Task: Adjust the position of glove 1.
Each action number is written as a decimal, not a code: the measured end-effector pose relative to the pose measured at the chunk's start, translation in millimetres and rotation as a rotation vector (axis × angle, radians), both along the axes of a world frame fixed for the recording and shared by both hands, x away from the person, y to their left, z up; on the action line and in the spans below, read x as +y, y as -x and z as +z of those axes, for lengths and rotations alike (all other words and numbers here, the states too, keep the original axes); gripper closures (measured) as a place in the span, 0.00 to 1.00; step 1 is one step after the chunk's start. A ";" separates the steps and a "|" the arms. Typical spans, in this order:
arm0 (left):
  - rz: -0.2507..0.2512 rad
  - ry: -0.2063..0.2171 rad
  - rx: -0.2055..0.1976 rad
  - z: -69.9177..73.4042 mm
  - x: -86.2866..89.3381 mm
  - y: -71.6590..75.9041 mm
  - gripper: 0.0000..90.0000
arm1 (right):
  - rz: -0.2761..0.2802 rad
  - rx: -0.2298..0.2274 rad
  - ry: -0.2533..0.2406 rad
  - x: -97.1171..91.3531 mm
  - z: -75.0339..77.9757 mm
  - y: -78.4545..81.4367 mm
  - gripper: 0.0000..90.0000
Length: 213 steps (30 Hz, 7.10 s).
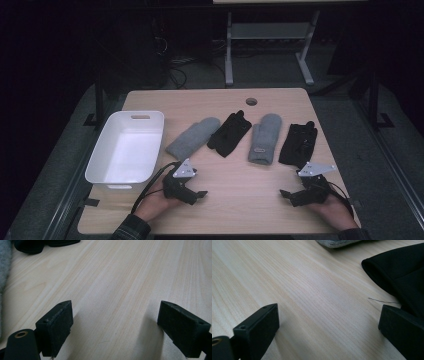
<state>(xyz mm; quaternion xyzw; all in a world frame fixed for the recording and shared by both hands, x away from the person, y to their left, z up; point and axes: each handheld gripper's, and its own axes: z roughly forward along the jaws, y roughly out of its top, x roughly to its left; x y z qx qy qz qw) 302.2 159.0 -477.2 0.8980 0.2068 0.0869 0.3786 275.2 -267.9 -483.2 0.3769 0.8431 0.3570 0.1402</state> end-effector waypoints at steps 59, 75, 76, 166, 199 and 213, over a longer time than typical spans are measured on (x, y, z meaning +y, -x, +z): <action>-0.001 0.008 0.004 -0.1 -1.1 -1.4 0.14 | 0.069 0.013 -0.049 51.0 36.4 -110.5 1.00; -0.003 0.001 0.004 0.3 -1.0 -1.5 0.14 | 0.156 0.050 -0.053 63.8 35.5 -97.9 1.00; -0.002 0.001 0.005 0.3 -1.0 -1.4 0.14 | 0.169 0.054 -0.055 65.4 34.9 -95.0 1.00; 0.005 0.001 0.005 0.2 -1.5 -1.2 0.14 | 0.115 0.051 0.014 54.2 29.3 -100.2 1.00; 0.008 0.004 0.005 -0.3 -1.5 -1.2 0.14 | -0.042 -0.012 -0.042 -14.6 19.8 -7.2 0.34; 0.056 -0.041 0.017 8.9 -7.4 -6.9 0.23 | -0.046 -0.001 -0.008 -14.1 3.6 -6.8 0.18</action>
